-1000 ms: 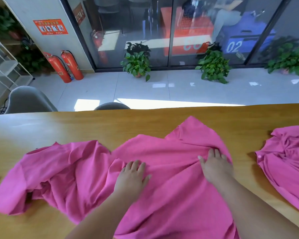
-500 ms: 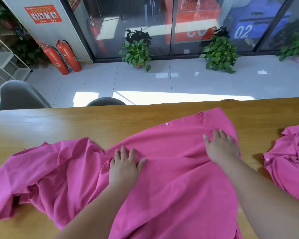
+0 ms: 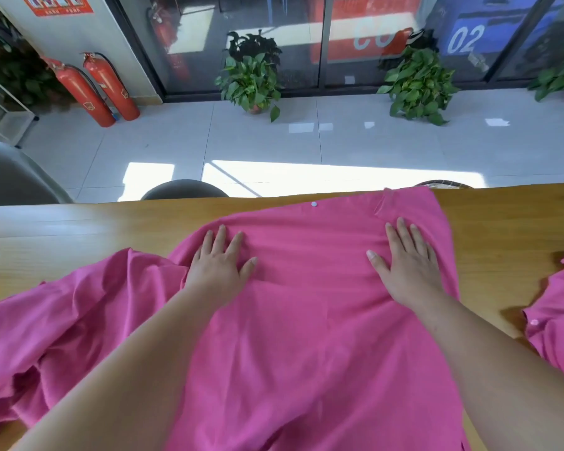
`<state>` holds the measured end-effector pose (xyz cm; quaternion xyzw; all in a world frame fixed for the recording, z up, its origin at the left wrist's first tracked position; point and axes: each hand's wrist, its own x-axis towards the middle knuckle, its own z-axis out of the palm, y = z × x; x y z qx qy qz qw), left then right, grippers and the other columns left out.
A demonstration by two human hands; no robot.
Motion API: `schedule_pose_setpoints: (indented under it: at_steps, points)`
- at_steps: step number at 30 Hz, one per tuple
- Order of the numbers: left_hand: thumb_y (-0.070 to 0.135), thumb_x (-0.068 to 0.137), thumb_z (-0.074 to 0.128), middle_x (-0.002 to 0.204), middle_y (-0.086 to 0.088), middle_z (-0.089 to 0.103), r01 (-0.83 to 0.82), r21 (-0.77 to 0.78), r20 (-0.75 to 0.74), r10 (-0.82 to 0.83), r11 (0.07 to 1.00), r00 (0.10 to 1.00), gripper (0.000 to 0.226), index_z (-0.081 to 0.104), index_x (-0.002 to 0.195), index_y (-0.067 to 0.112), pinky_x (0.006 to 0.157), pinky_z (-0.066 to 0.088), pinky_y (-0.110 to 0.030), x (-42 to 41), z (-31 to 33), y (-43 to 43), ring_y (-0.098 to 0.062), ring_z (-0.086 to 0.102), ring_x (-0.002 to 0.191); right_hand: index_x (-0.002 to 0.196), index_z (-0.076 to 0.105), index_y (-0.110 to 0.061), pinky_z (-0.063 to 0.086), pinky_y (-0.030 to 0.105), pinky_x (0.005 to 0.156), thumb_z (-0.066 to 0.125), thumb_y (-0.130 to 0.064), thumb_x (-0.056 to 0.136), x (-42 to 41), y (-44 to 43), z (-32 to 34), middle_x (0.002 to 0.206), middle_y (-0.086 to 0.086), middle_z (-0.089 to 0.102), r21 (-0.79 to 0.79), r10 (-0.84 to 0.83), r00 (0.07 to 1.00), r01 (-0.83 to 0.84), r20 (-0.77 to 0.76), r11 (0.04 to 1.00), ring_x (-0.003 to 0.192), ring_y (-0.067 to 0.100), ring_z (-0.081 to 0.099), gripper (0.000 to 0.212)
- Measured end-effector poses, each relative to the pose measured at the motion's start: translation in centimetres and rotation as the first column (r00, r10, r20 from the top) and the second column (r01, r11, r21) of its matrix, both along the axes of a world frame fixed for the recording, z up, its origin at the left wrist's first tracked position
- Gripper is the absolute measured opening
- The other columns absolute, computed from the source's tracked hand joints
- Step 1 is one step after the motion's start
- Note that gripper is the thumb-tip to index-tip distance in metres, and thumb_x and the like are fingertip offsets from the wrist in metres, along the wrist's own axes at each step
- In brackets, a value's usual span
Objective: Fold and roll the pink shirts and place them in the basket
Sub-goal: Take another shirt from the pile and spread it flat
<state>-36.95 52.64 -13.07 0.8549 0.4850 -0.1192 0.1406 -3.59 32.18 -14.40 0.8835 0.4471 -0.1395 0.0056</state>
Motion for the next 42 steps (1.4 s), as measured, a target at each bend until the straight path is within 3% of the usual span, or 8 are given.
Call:
schedule_pose_setpoints:
  at_steps: [9,16,20,24,27,35,39,42]
  points:
    - [0.091,0.092,0.015,0.174,0.002,-0.026,0.105,0.111,-0.013,-0.105,0.988,0.994,0.094,-0.018,0.165,0.042,0.13,-0.008,-0.045,2.3,-2.3,7.5,-0.025,-0.023,0.161,0.169,-0.005,-0.028,0.004,0.047,0.133,0.002,-0.08,0.1,2.7,5.8,-1.8,0.177,-0.005,-0.015,0.093,-0.003,0.994,-0.007,0.113,0.996,0.162,0.017,-0.016,0.087]
    - [0.095,0.087,0.001,0.175,-0.001,-0.022,0.145,0.101,-0.119,-0.133,0.984,0.984,0.099,-0.018,0.166,0.037,0.132,-0.005,-0.047,3.8,-2.0,10.5,-0.025,-0.02,0.162,0.17,0.0,-0.027,0.008,0.052,0.132,0.001,-0.077,0.101,3.7,8.6,-1.7,0.178,-0.002,-0.01,0.072,0.002,0.985,-0.014,0.17,0.997,0.163,0.022,-0.009,0.085]
    - [0.076,0.098,0.001,0.177,-0.009,-0.009,0.097,0.166,-0.191,-0.065,0.981,0.979,0.086,-0.006,0.169,0.027,0.132,0.003,-0.053,5.9,-0.8,8.1,-0.031,-0.01,0.163,0.168,0.02,-0.022,0.017,0.057,0.129,0.005,-0.07,0.106,0.6,7.5,-0.5,0.177,0.006,0.007,0.096,-0.096,0.978,0.08,0.186,0.992,0.163,0.031,0.003,0.079]
    - [0.058,0.11,0.012,0.178,-0.006,0.003,0.08,0.173,0.112,-0.1,0.982,0.989,0.068,0.013,0.169,0.025,0.132,0.005,-0.054,5.2,-1.0,-1.0,-0.031,-0.006,0.164,0.168,0.018,-0.024,0.014,0.053,0.131,0.003,-0.067,0.108,-4.4,2.2,0.5,0.178,0.003,0.003,0.155,-0.112,0.985,0.091,0.133,0.984,0.164,0.027,-0.001,0.076]
    - [0.06,0.111,0.02,0.178,-0.004,0.006,0.142,0.137,0.214,-0.169,0.98,0.962,0.067,0.017,0.169,0.027,0.132,0.006,-0.054,3.0,-1.2,-9.8,-0.027,-0.005,0.164,0.17,0.01,-0.024,0.013,0.051,0.132,0.005,-0.066,0.109,-8.2,-4.1,1.0,0.178,0.003,-0.005,0.126,-0.09,0.988,0.074,0.129,0.989,0.164,0.025,-0.006,0.074]
    - [0.063,0.108,0.031,0.176,-0.005,0.02,0.308,0.073,0.1,-0.314,0.949,0.944,0.068,0.036,0.165,0.026,0.13,0.016,-0.057,-8.5,-2.0,-21.0,-0.03,0.015,0.163,0.166,0.026,-0.02,0.037,0.053,0.122,0.032,-0.047,0.111,-17.9,-21.7,1.8,0.171,0.011,0.024,0.061,-0.365,0.928,0.361,0.075,0.93,0.156,0.033,0.025,0.061]
    - [0.067,0.107,0.022,0.175,-0.007,0.021,0.322,0.092,0.064,-0.329,0.942,0.942,0.072,0.031,0.166,0.027,0.131,0.017,-0.055,-12.2,-1.3,-21.9,-0.031,0.015,0.163,0.163,0.032,-0.026,0.051,0.051,0.105,0.047,-0.039,0.107,-21.1,-27.6,2.3,0.162,0.012,0.038,0.018,-0.523,0.852,0.522,0.033,0.853,0.142,0.035,0.04,0.059]
    - [0.069,0.107,0.015,0.176,-0.008,0.015,0.336,0.094,0.064,-0.343,0.937,0.937,0.075,0.022,0.169,0.027,0.131,0.015,-0.054,-14.1,-0.6,-23.0,-0.03,0.008,0.164,0.158,0.043,-0.03,0.052,0.043,0.101,0.048,-0.032,0.107,-22.5,-30.2,3.0,0.16,0.002,0.037,-0.06,-0.49,0.868,0.495,0.08,0.867,0.139,0.027,0.04,0.051]
